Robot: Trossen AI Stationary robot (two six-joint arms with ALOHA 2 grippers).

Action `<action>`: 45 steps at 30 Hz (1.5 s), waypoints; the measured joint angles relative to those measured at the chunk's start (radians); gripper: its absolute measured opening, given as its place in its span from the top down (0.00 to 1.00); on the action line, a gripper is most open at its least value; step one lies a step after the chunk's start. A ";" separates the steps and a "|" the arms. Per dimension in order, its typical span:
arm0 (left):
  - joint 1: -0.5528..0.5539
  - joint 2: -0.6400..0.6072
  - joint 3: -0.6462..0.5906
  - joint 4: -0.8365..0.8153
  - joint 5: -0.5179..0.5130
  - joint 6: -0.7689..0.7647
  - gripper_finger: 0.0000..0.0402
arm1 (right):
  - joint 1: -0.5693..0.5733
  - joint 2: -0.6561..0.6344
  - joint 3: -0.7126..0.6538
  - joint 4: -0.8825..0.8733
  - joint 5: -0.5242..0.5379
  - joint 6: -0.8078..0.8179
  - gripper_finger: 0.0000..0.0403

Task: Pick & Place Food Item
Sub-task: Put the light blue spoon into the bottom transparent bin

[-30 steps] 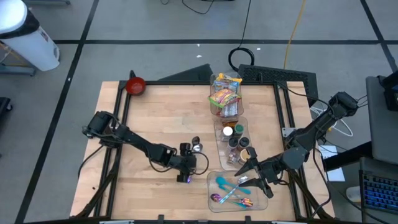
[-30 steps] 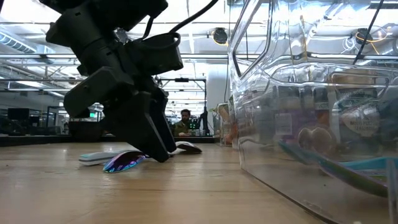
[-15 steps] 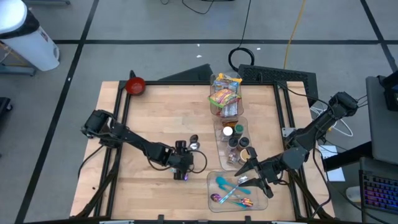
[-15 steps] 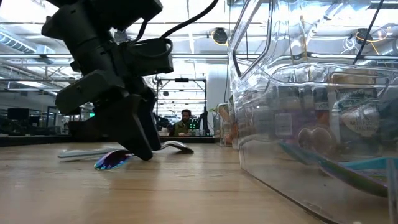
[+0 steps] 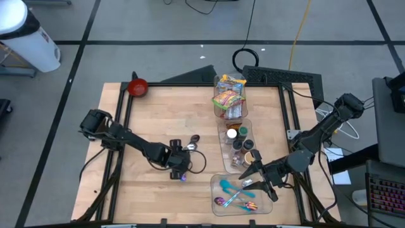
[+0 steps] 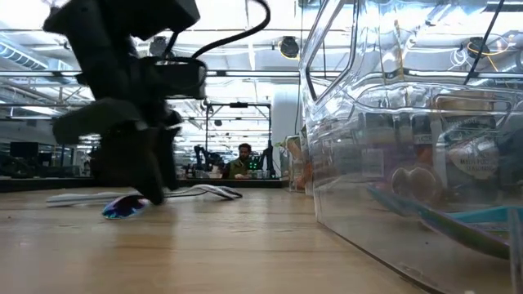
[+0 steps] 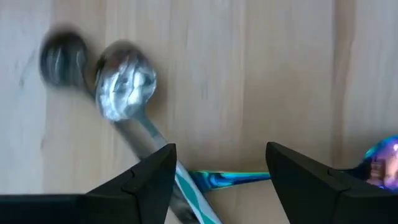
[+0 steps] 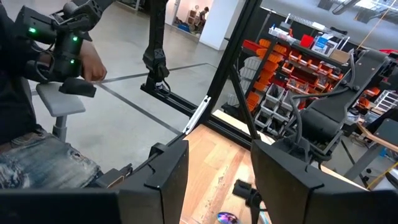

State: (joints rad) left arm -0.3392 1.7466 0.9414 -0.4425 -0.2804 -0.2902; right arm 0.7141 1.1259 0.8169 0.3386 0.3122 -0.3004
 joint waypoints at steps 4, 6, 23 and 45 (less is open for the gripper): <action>0.001 -0.040 -0.001 -0.003 -0.011 -0.035 0.37 | 0.000 0.000 0.000 0.000 0.000 0.000 0.59; 0.001 -0.073 0.000 0.000 -0.019 -0.054 0.37 | 0.000 0.000 0.000 0.000 0.000 0.000 0.59; 0.033 -0.222 0.003 0.020 -0.064 -0.276 0.37 | 0.000 0.000 0.000 0.000 0.000 0.000 0.59; 0.081 -0.040 -0.017 -0.013 0.013 -0.362 0.37 | 0.000 0.000 0.000 0.000 0.000 0.000 0.60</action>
State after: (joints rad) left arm -0.2585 1.7067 0.9241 -0.4550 -0.2676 -0.6521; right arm 0.7141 1.1263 0.8169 0.3383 0.3119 -0.3008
